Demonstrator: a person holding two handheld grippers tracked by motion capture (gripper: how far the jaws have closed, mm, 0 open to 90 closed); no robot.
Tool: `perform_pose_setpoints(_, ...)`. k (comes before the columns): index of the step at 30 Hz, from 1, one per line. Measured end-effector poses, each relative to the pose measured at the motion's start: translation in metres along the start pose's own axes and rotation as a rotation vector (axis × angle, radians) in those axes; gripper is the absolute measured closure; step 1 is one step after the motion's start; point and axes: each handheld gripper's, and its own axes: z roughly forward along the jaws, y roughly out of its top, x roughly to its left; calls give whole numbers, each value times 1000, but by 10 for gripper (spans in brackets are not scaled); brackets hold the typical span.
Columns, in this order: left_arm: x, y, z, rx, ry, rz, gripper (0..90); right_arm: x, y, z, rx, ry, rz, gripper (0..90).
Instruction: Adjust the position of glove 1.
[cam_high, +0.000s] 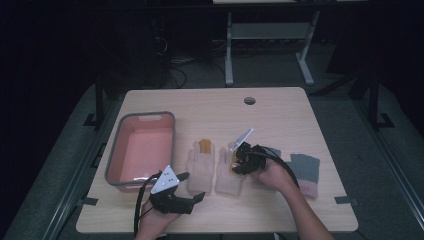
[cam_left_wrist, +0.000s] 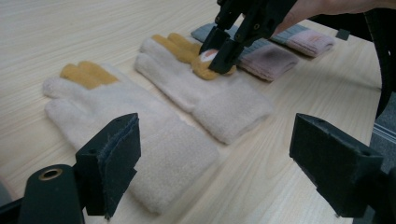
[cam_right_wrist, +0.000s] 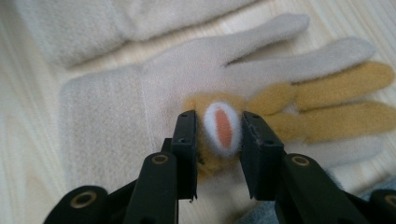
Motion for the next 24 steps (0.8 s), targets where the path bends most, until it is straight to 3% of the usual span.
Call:
perform_pose_setpoints(6,1,0,-1,-6,2,-5,166,1,-1,-6,-20,11,-6,693)
perform_pose_setpoints(24,-2,1,-5,-9,4,-11,166,12,14,-42,-70,-23,-73,696)
